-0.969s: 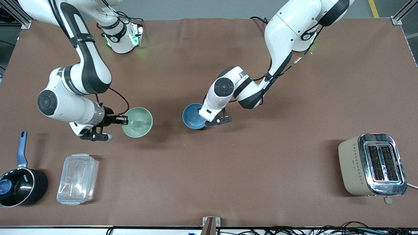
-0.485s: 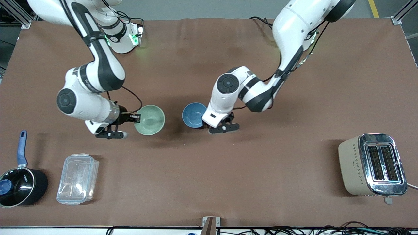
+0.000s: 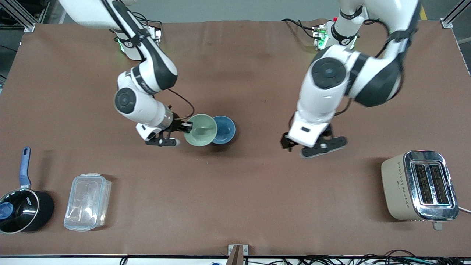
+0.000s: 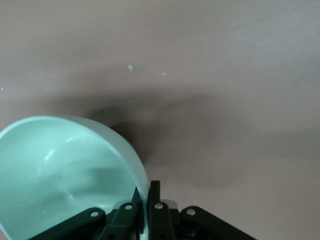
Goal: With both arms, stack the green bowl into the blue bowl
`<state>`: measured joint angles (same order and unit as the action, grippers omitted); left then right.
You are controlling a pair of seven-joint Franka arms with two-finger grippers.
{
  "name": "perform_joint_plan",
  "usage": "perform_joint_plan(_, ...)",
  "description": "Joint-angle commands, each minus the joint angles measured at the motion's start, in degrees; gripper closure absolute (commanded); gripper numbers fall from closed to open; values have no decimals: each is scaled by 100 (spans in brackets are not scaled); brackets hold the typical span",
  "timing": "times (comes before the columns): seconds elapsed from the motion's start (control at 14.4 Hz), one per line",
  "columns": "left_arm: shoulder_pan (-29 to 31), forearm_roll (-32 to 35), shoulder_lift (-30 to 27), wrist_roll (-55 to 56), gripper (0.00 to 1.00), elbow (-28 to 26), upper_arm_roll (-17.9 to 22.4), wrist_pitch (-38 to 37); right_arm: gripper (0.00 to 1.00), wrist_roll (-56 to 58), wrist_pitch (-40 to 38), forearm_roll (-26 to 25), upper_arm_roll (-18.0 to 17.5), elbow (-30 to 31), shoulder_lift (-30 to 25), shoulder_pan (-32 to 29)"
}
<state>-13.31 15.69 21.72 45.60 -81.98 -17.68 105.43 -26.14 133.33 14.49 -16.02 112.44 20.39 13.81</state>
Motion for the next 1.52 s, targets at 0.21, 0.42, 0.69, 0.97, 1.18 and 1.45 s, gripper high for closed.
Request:
perform_joint_plan(0.21, 653, -188, -1098, -1551, 0, -178, -43, -1084, 98, -593, 474, -8, -24, 305, 52, 481)
perform_joint_plan(0.42, 1118, -619, -1468, -2149, 0, -187, -51, -1322, 98, -637, 860, -17, -16, 507, 140, 570)
perform_joint_plan(0.69, 1130, -970, -1872, -3328, 0, -284, 500, -1813, 96, -751, 1046, -17, -16, 525, 281, 763)
perform_joint_plan(0.97, 1041, -1446, -2242, -3837, 0, -652, 1169, -1964, 88, -804, 1160, -60, -16, 516, 395, 816)
perform_joint_plan(1.18, 1041, -1464, -2251, -4217, 0, -732, 1311, -1930, 88, -804, 1178, -236, -7, 507, 439, 737)
perform_joint_plan(1.45, 1041, -1481, -2251, -4164, 0, -706, 1320, -1886, 86, -796, 1161, -342, -7, 481, 448, 570)
